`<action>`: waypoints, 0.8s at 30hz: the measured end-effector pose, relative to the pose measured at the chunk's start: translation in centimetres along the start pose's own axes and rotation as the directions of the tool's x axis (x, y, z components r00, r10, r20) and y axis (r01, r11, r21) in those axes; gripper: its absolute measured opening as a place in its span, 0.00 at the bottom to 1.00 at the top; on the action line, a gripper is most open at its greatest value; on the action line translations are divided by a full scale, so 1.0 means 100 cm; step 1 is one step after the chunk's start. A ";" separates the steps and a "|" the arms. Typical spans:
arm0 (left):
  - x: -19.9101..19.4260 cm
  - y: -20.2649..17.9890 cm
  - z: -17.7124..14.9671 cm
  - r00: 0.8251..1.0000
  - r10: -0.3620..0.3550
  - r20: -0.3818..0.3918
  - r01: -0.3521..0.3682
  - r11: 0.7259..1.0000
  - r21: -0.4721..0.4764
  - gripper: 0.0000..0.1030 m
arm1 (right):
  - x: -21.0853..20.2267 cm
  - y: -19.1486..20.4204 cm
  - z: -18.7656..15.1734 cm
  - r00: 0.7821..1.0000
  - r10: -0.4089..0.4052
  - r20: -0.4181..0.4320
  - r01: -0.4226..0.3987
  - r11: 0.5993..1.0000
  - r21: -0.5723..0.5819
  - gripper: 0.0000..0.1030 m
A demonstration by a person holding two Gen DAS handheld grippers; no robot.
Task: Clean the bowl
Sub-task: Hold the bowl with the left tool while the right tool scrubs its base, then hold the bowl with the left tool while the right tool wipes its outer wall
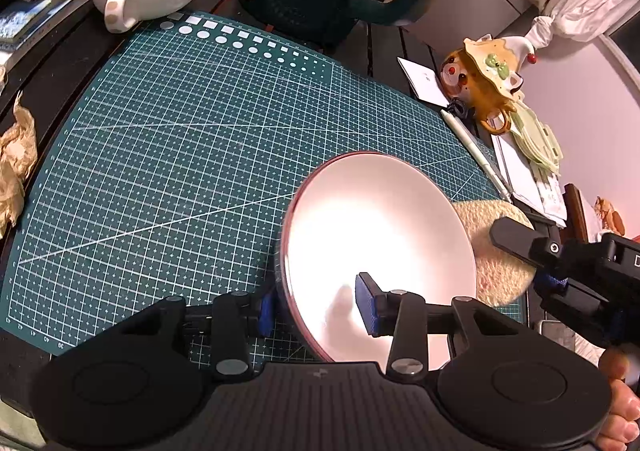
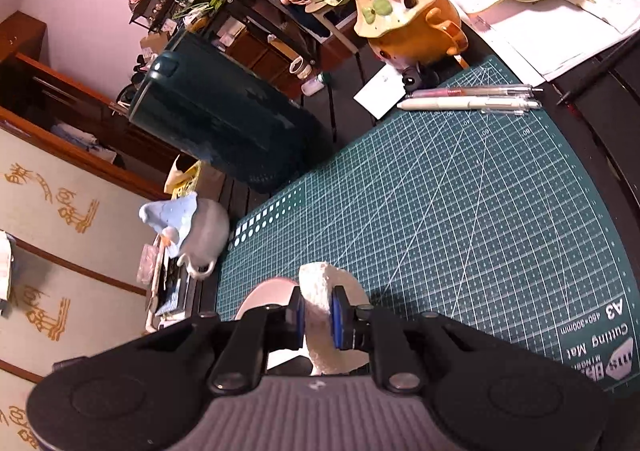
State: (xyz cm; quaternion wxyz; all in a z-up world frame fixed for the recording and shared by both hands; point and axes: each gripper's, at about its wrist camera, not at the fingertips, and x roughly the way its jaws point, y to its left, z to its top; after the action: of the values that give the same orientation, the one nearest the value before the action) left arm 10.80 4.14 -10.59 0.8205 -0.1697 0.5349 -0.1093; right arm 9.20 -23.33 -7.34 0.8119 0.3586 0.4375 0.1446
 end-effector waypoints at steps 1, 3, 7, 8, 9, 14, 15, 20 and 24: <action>0.002 -0.001 0.003 1.000 0.001 0.012 -0.001 1.000 0.010 0.38 | -0.004 0.001 -0.005 1.000 -0.006 -0.005 0.006 1.000 -0.010 0.12; 0.005 0.001 0.006 1.000 -0.003 0.027 0.003 1.000 0.018 0.38 | -0.009 0.003 -0.013 1.000 -0.013 -0.013 0.013 1.000 -0.022 0.12; 0.005 0.008 0.012 0.999 -0.023 0.046 0.022 1.000 0.009 0.38 | -0.018 0.003 -0.025 0.999 -0.025 -0.039 0.023 0.999 -0.030 0.12; 0.002 0.010 0.013 0.998 -0.031 0.051 0.031 1.000 0.001 0.37 | -0.019 0.003 -0.024 0.999 -0.031 -0.033 0.029 0.999 -0.033 0.12; -0.001 0.010 0.012 0.998 -0.031 0.058 0.031 1.000 0.003 0.37 | -0.019 0.003 -0.022 0.999 -0.030 -0.024 0.029 0.999 -0.031 0.12; -0.023 0.004 0.010 0.996 -0.004 0.091 0.002 1.000 0.023 0.37 | -0.022 0.002 -0.014 1.000 -0.014 0.005 0.014 0.999 -0.033 0.12; -0.023 0.004 0.008 0.997 -0.006 0.079 0.004 1.000 0.020 0.37 | -0.026 0.004 -0.012 1.000 -0.003 0.016 0.003 0.999 -0.033 0.12; -0.017 0.003 0.003 0.999 -0.008 0.037 0.008 1.000 -0.002 0.37 | -0.032 0.009 -0.006 0.999 0.029 0.040 -0.027 0.999 -0.047 0.12; -0.006 0.008 0.001 1.000 -0.013 -0.007 0.013 1.000 -0.027 0.36 | -0.011 0.003 -0.011 1.000 -0.017 -0.014 0.017 0.999 -0.041 0.12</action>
State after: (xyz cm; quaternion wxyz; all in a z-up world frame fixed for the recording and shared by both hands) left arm 10.63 5.09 -10.40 0.8154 -0.1838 0.5382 -0.1079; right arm 7.69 -23.22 -6.87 0.8171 0.3371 0.4433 0.1492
